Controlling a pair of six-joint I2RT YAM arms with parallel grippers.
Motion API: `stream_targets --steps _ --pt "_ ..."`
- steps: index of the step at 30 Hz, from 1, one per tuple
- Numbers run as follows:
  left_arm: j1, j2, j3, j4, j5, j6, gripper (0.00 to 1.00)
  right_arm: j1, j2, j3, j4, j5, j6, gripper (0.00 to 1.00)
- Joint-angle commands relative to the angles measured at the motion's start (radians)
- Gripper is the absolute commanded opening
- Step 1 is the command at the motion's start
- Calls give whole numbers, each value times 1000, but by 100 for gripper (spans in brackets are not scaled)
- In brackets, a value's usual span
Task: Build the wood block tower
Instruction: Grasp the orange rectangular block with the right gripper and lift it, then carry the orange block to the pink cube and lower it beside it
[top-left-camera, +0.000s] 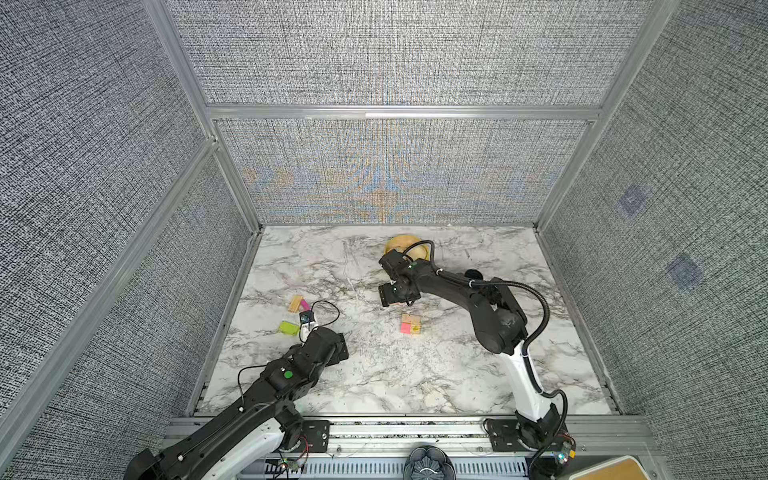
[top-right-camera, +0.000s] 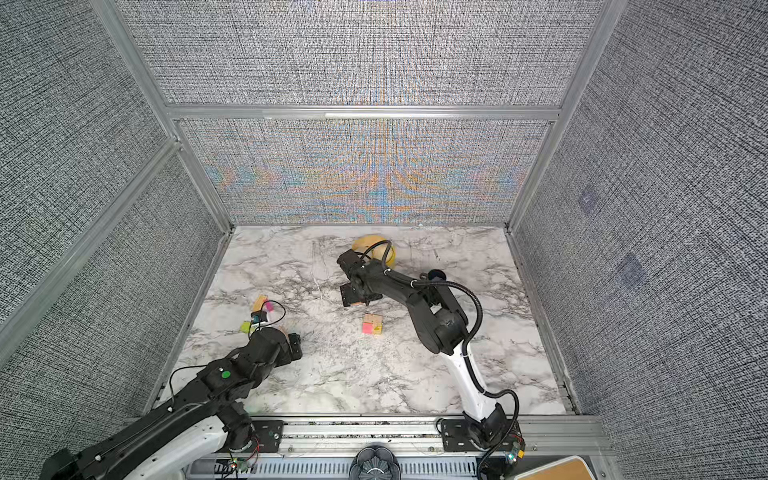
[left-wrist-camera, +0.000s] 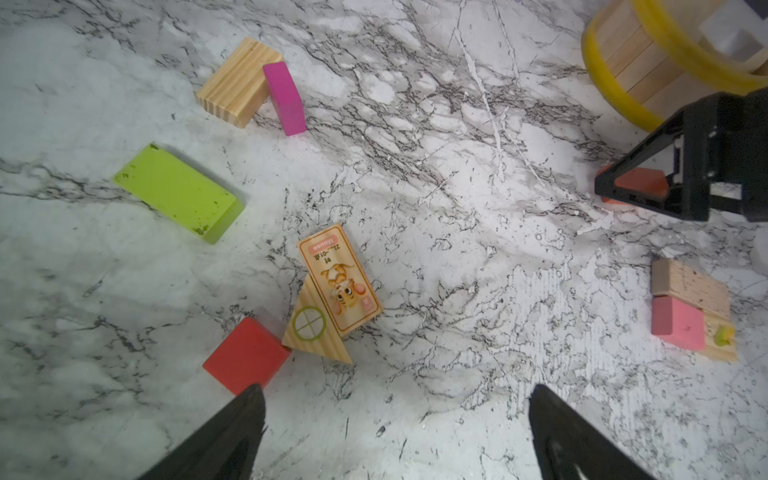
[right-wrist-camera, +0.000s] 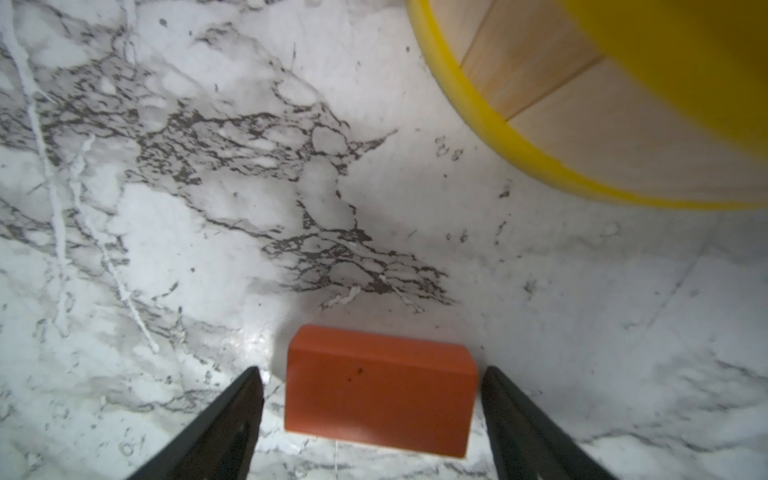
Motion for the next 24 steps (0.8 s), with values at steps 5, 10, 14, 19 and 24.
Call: stream_targets --steps 5,10,14,19,24 --pt "1 -1 9 6 3 22 100 1 9 3 -25 30 -3 78" --pt "4 -7 29 -17 -9 36 100 5 11 2 -26 42 -7 67" --pt "5 -17 39 -24 3 33 100 5 -1 -10 -20 47 -18 59" --pt "5 -3 53 -32 8 36 100 4 -28 -38 2 17 -82 56" --pt "5 17 72 -35 17 46 99 4 -90 -92 38 -16 -186 55"
